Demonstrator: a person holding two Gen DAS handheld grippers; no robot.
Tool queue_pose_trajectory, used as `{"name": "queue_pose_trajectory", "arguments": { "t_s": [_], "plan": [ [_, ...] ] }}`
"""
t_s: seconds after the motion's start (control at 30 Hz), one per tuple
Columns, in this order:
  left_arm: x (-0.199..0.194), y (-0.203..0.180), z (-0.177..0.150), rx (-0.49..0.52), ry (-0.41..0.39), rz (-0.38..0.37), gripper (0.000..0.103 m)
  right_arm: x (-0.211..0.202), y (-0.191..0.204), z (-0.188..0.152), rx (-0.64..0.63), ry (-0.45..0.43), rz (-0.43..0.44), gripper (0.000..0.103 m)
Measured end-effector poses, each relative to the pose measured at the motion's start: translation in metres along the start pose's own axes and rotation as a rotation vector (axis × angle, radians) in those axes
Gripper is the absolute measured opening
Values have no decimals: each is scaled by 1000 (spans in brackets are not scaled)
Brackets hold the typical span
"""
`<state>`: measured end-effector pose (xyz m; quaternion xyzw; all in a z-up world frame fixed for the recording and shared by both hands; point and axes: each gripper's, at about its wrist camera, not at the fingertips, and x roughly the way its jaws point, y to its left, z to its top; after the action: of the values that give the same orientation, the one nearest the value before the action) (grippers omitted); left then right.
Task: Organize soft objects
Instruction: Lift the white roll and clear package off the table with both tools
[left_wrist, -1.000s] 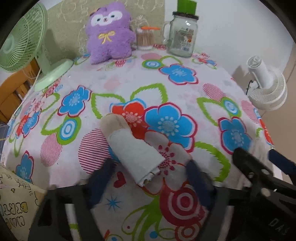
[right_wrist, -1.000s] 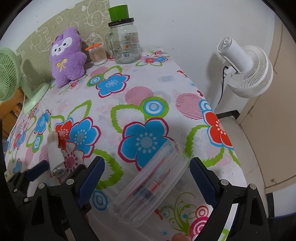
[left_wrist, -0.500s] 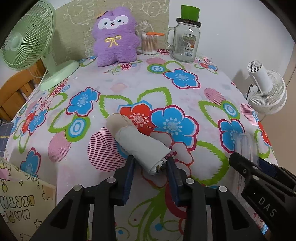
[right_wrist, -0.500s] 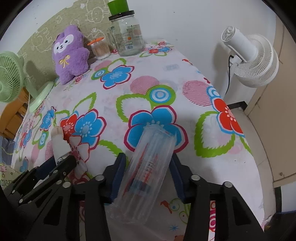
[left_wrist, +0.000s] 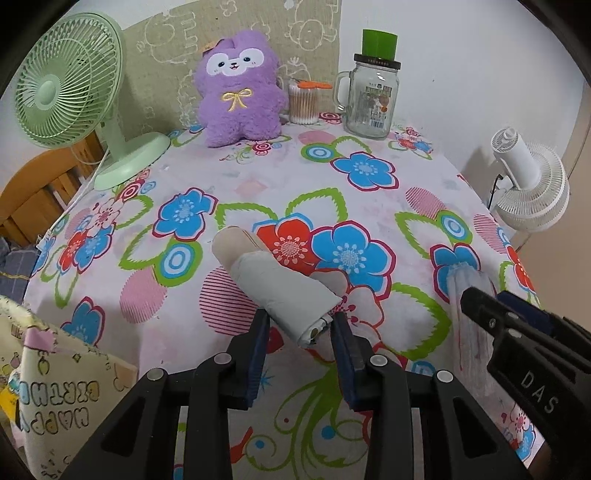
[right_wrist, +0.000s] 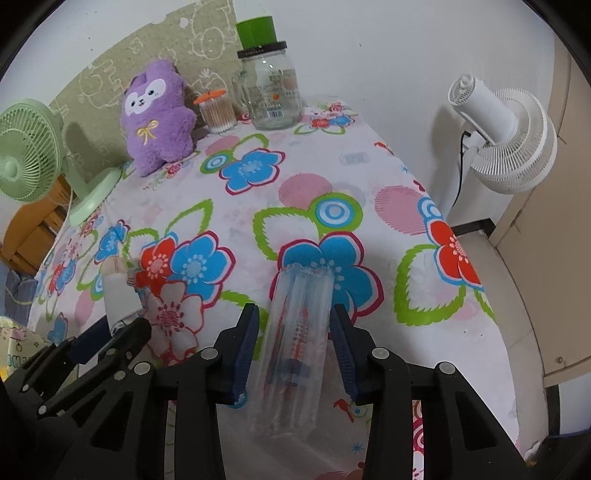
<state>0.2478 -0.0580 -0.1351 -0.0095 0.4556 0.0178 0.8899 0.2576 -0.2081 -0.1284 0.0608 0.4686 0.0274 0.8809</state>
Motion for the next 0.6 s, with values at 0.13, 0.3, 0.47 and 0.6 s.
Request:
{"name": "queue_pose_trajectory", "arguments": {
  "t_s": [0.13,0.3,0.47,0.6],
  "plan": [
    [-11,2,-2,-3,-12,1,34,-11,5,2,-9,-21,7,44],
    [-28,8,-4,-12,-36,6,34,-29,15,2,-28,-49,17,44],
    [-37,12,-6,-20,-48,10,34,-41,22,1,-45,-65,18,44],
    [-37,13,-10,-22,-36,8,35,-25,18,-3,-50,-8,-40,81]
  ]
}}
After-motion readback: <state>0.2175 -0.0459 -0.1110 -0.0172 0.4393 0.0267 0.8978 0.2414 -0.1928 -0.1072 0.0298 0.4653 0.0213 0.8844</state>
